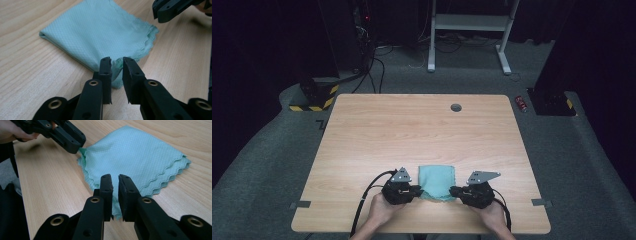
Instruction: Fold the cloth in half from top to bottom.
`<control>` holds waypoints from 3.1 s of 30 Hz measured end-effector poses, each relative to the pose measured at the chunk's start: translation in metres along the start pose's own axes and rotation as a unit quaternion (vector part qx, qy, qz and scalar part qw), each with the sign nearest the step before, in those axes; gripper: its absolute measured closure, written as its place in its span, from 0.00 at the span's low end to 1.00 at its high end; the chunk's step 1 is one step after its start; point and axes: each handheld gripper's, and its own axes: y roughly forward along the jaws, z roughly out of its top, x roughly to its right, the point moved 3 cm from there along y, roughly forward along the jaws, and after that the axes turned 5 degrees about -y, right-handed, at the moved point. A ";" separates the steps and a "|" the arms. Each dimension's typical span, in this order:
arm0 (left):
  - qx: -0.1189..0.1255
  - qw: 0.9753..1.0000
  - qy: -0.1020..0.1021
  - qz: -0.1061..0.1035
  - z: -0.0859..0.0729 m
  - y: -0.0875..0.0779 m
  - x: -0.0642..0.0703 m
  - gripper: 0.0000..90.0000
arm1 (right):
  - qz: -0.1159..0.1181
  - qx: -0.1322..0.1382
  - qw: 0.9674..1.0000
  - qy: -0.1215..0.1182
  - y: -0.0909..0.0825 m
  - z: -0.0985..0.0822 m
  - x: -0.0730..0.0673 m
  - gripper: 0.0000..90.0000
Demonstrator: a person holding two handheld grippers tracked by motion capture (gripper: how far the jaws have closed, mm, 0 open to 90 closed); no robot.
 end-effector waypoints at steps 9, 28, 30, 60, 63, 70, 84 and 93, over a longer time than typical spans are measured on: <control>0.012 1.000 -0.006 0.019 0.010 0.001 0.001 0.71 | -0.029 0.001 1.000 0.006 0.003 0.002 0.000 0.85; -0.026 0.998 0.001 0.050 -0.001 0.018 0.005 0.65 | -0.058 -0.043 0.997 -0.012 0.019 -0.003 -0.004 0.78; -0.030 0.998 0.001 0.049 -0.004 0.017 0.004 0.65 | -0.057 -0.050 0.997 -0.017 0.019 -0.008 -0.004 0.78; -0.011 0.991 -0.047 0.125 0.039 0.039 -0.058 0.63 | -0.136 -0.052 0.989 0.014 0.039 0.024 0.046 0.71; -0.009 0.992 -0.054 0.116 0.041 0.040 -0.060 0.63 | -0.139 -0.038 0.989 0.033 0.036 0.025 0.051 0.67; -0.022 0.990 -0.036 0.135 0.046 0.049 -0.056 0.68 | -0.140 -0.058 0.987 0.051 0.048 0.030 0.063 0.65; -0.045 0.991 -0.022 0.124 0.052 0.049 -0.058 0.95 | -0.121 -0.069 0.990 0.032 0.054 0.039 0.063 0.98; -0.043 0.988 -0.021 0.148 0.060 0.047 -0.073 0.96 | -0.133 -0.073 0.988 0.034 0.065 0.055 0.071 0.98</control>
